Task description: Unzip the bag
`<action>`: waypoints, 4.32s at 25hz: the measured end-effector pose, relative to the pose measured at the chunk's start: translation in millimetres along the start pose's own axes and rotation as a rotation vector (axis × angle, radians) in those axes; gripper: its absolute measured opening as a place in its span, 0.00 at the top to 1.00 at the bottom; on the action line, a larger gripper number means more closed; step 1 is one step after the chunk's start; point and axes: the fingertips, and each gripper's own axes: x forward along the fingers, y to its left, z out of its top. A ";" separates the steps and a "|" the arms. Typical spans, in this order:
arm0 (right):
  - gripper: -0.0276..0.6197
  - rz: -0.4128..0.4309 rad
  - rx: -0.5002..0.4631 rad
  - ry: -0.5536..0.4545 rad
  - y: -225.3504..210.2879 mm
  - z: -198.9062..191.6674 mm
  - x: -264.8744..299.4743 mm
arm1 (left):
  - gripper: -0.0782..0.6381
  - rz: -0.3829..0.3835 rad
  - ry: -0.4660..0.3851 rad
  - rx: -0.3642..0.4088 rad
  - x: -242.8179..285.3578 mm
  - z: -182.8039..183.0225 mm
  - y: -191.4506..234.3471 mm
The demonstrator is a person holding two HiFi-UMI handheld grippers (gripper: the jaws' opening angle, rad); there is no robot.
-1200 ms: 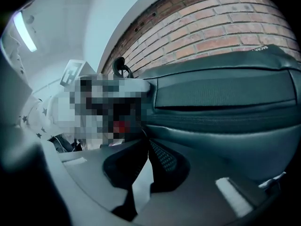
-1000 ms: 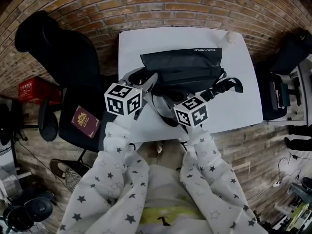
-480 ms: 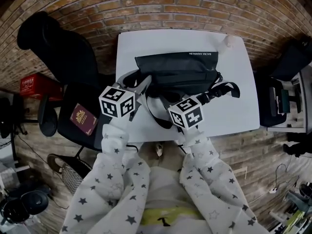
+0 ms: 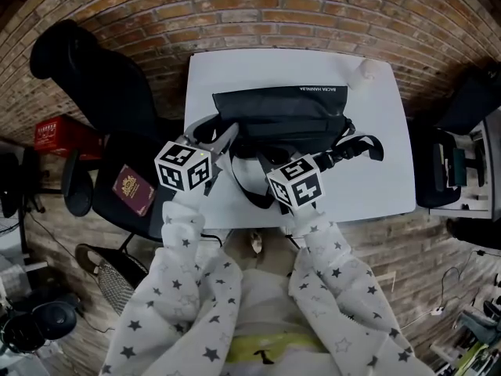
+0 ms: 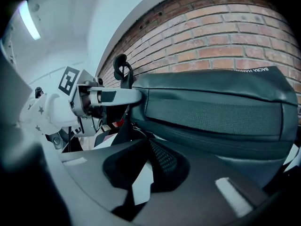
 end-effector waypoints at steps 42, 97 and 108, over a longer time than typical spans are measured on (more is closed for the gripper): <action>0.93 -0.260 0.121 -0.039 -78.0 -11.4 -66.8 | 0.67 0.104 -0.054 0.041 -9.3 1.8 8.2; 0.93 -0.503 0.287 -0.113 -149.6 -30.4 -126.1 | 0.67 0.171 -0.087 0.050 -15.2 1.0 14.3; 0.93 -0.564 0.338 -0.132 -169.6 -39.9 -143.4 | 0.67 0.183 -0.095 0.046 -16.4 -0.4 15.4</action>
